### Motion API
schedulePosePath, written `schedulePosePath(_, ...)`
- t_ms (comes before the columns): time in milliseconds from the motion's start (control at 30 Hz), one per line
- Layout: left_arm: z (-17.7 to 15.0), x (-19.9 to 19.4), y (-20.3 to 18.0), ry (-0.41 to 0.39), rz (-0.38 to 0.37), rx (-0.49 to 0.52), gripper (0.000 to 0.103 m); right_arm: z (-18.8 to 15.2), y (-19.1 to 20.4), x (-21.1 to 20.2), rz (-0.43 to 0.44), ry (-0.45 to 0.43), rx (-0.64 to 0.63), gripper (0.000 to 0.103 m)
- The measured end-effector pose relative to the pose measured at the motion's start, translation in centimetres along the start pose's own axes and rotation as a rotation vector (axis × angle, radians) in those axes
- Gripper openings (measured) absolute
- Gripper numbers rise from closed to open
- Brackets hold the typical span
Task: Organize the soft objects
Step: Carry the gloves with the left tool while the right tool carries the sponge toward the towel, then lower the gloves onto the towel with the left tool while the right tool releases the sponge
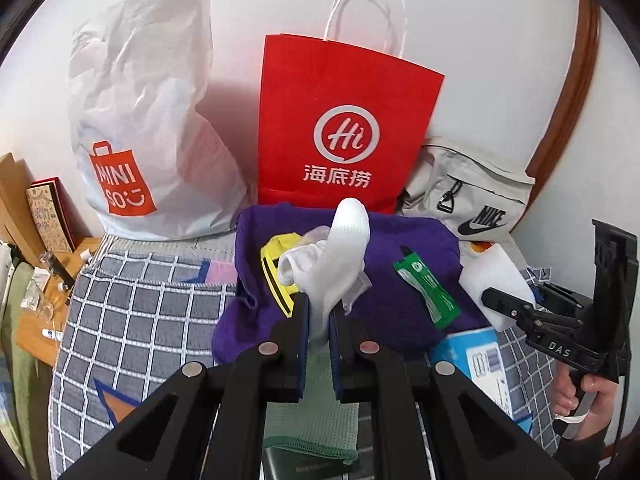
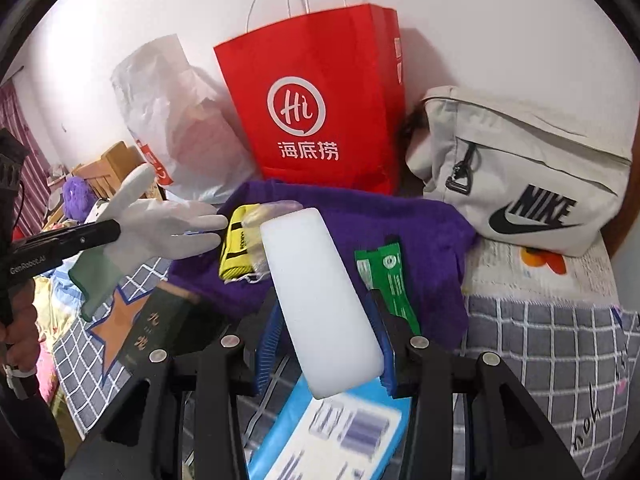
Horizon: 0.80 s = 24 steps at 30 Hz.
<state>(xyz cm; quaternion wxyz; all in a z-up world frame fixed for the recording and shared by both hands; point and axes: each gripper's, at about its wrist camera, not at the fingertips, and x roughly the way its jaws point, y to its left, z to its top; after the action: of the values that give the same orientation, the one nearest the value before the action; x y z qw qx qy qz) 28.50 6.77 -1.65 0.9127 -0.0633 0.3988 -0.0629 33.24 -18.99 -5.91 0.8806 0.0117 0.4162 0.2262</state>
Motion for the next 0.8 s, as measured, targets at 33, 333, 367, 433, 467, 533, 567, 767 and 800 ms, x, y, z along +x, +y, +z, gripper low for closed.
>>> schedulePosePath(33, 0.3, 0.3, 0.1, 0.0, -0.001, -0.001, 0.01, 0.3, -0.1, 0.6, 0.002, 0.006, -0.004, 0.042)
schedulePosePath(333, 2.2, 2.7, 0.5, 0.001, -0.02, -0.007, 0.01, 2.3, -1.1, 5.8, 0.017, 0.06, -0.018, 0.042)
schedulePosePath(367, 2.4, 3.0, 0.4, 0.004, -0.02, -0.005, 0.01, 2.3, -1.3, 6.5, 0.018, 0.076, -0.019, 0.042)
schedulePosePath(433, 2.8, 3.8, 0.4, 0.008, -0.027, -0.001, 0.01, 2.2, -1.6, 7.8, 0.02, 0.107, -0.016, 0.042)
schedulePosePath(467, 2.9, 4.1, 0.4, 0.008, -0.031, 0.0, 0.01, 2.1, -1.8, 8.3, 0.026, 0.123, -0.014, 0.042)
schedulePosePath(533, 3.2, 4.8, 0.2, 0.006, -0.05, 0.0, 0.01, 1.9, -1.9, 9.3, 0.048, 0.152, -0.017, 0.042)
schedulePosePath(567, 3.3, 5.4, -0.1, 0.011, -0.06, 0.002, 0.01, 1.8, -1.9, 9.5, 0.051, 0.154, -0.021, 0.042)
schedulePosePath(767, 3.7, 8.2, -0.9, 0.03, -0.102, 0.009, 0.01, 1.6, -2.2, 11.3, 0.052, 0.2, -0.034, 0.042)
schedulePosePath(800, 3.8, 8.7, -0.9, 0.033, -0.105, 0.006, 0.01, 1.6, -2.3, 11.6, 0.049, 0.205, -0.035, 0.042)
